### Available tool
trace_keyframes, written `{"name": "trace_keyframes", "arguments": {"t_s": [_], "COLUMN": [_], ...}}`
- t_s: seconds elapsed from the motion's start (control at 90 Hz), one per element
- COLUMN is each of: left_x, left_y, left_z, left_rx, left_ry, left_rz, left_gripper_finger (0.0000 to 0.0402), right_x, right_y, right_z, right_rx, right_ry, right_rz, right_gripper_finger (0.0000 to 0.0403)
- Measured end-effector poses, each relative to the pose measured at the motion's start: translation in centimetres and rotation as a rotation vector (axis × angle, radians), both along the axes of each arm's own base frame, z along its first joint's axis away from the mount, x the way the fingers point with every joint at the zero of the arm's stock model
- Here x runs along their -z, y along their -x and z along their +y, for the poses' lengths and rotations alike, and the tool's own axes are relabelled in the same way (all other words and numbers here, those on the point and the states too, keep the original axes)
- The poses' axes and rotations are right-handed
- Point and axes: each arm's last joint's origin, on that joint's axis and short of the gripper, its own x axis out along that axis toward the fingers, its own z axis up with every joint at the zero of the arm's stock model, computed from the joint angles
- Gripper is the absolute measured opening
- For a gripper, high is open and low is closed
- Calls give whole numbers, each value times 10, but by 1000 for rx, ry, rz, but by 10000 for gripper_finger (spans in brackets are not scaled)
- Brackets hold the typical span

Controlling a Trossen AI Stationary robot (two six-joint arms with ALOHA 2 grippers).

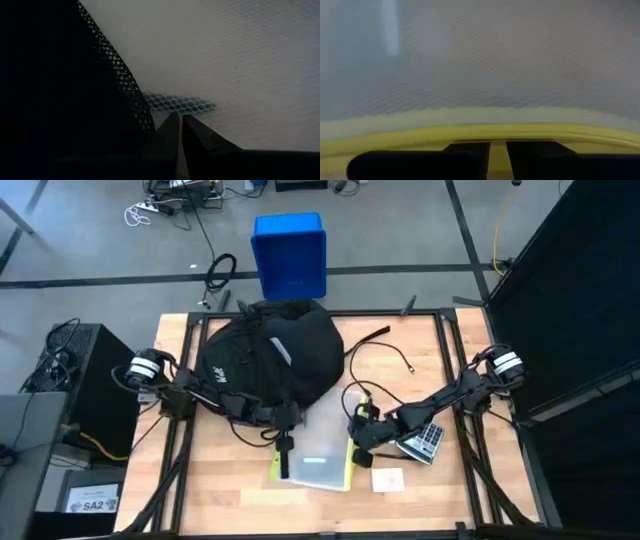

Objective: Unpack backpack
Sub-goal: Remove the pen from the zip bag

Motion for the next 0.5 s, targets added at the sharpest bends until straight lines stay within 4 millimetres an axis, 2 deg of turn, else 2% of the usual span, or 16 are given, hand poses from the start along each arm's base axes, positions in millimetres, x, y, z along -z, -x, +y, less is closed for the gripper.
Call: {"name": "trace_keyframes", "arguments": {"t_s": [0.278, 0.5], "left_x": [0, 1], "left_y": [-2, -2], "left_z": [19, 30], "left_rx": [-38, -70], "left_ry": [-35, -31], "left_rz": [11, 31], "left_gripper_finger": [0, 0], "right_x": [11, 24], "right_y": [5, 12], "right_z": [-17, -32], "right_rx": [104, 152], "right_ry": [30, -5], "right_rz": [4, -75], "right_gripper_finger": [74, 123]}}
